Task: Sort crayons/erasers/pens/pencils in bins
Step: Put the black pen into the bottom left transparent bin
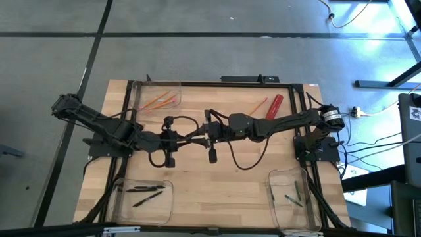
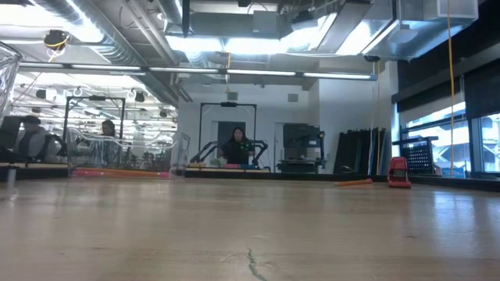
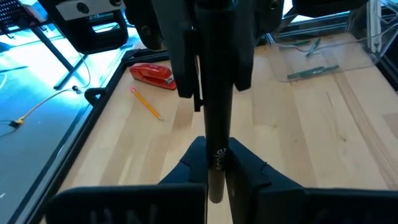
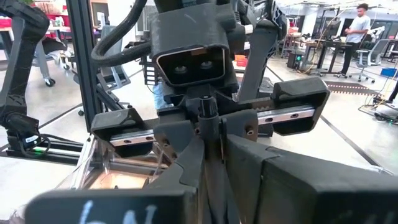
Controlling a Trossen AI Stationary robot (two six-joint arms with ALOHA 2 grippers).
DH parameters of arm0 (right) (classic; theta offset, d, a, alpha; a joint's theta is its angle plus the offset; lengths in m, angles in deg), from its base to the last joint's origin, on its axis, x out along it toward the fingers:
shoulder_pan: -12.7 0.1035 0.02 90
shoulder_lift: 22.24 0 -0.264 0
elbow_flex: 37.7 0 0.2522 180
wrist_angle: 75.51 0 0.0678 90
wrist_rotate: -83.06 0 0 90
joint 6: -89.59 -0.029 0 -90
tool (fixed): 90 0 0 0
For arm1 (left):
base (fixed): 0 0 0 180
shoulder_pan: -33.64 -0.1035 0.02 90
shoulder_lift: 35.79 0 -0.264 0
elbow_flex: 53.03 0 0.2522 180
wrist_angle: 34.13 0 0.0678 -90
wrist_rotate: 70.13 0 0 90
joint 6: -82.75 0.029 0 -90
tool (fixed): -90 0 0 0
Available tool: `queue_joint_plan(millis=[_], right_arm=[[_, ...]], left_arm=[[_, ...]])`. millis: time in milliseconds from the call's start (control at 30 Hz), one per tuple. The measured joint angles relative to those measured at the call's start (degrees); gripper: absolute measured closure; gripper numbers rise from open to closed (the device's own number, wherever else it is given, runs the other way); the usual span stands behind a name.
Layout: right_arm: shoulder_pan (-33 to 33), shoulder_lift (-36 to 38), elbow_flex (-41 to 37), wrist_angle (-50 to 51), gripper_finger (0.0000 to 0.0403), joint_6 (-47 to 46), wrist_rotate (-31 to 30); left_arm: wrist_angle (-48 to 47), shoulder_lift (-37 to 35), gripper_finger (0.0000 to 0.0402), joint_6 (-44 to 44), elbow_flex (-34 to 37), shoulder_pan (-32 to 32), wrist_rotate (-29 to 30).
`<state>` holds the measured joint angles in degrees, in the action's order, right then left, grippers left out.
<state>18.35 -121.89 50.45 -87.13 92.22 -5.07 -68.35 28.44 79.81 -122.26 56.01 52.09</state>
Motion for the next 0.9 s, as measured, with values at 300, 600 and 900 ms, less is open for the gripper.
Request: queue_joint_plan(millis=[300,600,900], right_arm=[[-0.02,-0.11,-0.07,0.69,0.0323,-0.65,-0.17],[-0.15,-0.11,-0.04,5.6,0.0244,0.52,-2.3],[-0.11,-0.09,-0.04,10.55,0.0227,0.48,-2.44]], left_arm=[[-2.68,0.0,0.0386,-1.41,-0.06,0.02,0.01],[-12.12,-2.23,0.0387,-6.38,-0.07,1.24,-0.46],[-31.22,-7.32,0.0387,-26.33,-0.05,6.09,-12.03]])
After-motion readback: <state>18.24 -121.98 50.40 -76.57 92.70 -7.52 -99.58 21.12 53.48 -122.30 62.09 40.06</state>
